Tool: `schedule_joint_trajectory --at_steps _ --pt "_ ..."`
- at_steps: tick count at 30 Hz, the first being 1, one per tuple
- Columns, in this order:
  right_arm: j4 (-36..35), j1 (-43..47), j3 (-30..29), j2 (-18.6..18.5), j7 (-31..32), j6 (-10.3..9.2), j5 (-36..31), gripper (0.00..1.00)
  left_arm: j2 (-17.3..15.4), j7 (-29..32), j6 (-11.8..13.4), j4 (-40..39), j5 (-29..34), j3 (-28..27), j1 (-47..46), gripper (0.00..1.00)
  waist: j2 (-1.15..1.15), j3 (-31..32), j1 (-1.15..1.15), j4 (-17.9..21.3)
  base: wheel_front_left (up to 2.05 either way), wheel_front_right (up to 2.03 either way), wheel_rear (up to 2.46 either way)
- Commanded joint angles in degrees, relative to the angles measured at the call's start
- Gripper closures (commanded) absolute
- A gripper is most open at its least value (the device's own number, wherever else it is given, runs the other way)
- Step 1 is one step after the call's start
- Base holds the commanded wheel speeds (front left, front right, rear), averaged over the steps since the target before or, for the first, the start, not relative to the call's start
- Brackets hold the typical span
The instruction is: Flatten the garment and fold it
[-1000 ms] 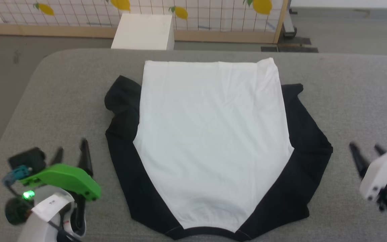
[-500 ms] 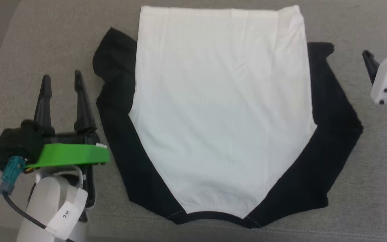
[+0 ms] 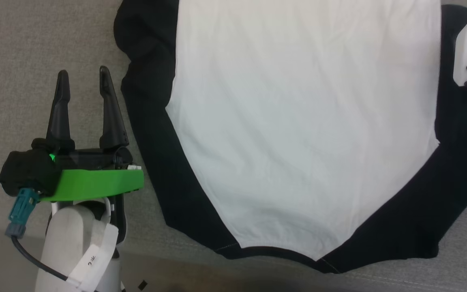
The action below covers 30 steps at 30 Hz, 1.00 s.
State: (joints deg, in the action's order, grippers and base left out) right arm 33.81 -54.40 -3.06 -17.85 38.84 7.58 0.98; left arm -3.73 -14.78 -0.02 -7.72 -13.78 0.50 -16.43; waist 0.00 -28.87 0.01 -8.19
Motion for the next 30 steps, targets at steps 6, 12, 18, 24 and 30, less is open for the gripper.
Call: schedule_joint_trajectory --at_steps 6,12,18,24,30 --pt "3.75 -0.36 1.84 0.20 -1.16 -0.09 0.66 0.00 0.72 -0.21 -0.87 -0.66 1.67 -0.93 -1.11 0.00 0.00 -2.11 -0.01 -1.84 0.00 0.00 0.00" --pt "5.88 0.27 -0.55 -0.29 -2.04 -0.09 2.83 1.00 0.82 -0.21 -0.82 0.18 1.48 -1.54 -0.10 0.00 0.00 0.67 -0.01 -0.81 0.00 0.00 0.00" --pt "3.69 1.93 -4.32 -4.15 -6.37 -0.09 6.70 1.00 0.84 -0.21 -0.66 0.19 0.94 -2.21 1.73 0.00 0.00 6.98 -0.01 1.40 0.00 0.00 0.00" --pt "0.73 8.49 -6.14 -8.72 -5.44 -0.09 7.80 1.00 0.84 -0.21 -0.67 0.38 1.15 -3.50 5.17 0.00 0.00 13.85 -0.01 4.39 0.00 0.00 0.00" --pt "-6.51 14.77 -6.42 -10.57 -4.81 -0.09 9.71 1.00 0.85 -0.21 -0.31 -0.17 1.45 -4.49 8.73 0.00 0.00 18.68 -0.01 6.25 0.00 0.00 0.00"
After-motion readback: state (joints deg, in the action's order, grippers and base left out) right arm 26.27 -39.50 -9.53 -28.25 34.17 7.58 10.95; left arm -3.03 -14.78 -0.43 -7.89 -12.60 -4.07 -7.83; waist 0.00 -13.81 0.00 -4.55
